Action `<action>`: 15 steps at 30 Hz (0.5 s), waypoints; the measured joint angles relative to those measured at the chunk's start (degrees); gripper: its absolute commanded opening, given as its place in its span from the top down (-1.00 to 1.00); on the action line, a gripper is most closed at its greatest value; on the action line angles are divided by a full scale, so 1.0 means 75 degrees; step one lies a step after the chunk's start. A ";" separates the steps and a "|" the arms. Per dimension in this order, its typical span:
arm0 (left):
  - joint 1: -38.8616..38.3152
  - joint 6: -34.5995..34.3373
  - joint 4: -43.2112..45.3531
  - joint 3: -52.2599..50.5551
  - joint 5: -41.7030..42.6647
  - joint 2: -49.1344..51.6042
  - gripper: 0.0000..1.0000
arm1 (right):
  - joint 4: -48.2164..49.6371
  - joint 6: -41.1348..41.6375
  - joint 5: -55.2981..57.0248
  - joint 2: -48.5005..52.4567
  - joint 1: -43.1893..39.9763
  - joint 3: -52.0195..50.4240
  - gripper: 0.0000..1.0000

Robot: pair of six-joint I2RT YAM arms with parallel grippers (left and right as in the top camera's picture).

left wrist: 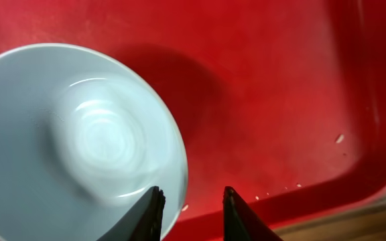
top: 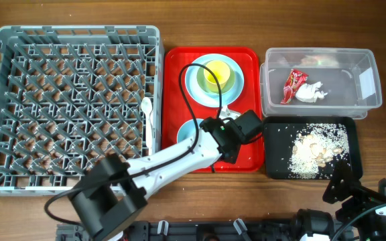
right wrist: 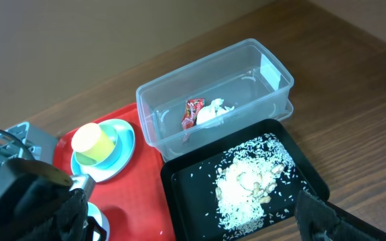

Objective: Sort waste into correct bins and load items into the dishwasher rack
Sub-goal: 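Reach the left gripper to the light-blue bowl on the red tray and grasp it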

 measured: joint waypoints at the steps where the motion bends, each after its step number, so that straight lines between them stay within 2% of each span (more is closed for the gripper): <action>1: 0.0000 0.0000 0.0006 0.0000 -0.0015 0.0079 0.46 | 0.0000 0.0000 0.0000 0.0000 0.0000 0.0000 -0.99; 4: 0.0000 0.0000 0.0003 0.0000 -0.0076 0.0312 0.47 | 0.0000 0.0000 0.0000 0.0000 0.0000 0.0000 -0.99; 6: 0.0000 0.0000 0.0003 0.0000 -0.0143 0.0434 0.63 | 0.0000 0.0000 0.0000 0.0000 0.0000 0.0000 -0.99; 7: 0.0000 -0.0012 0.0006 0.0000 -0.0166 0.0490 0.86 | 0.0000 0.0000 0.0000 0.0000 0.0000 0.0000 -0.99; 8: 0.0000 0.0003 0.0003 0.0000 -0.0189 0.0513 0.92 | 0.0000 0.0000 0.0000 0.0000 0.0000 0.0000 -0.99; 15: 0.0000 0.0032 -0.0003 0.0000 -0.0309 0.0530 0.88 | 0.0000 0.0000 0.0000 0.0000 0.0000 0.0000 -0.99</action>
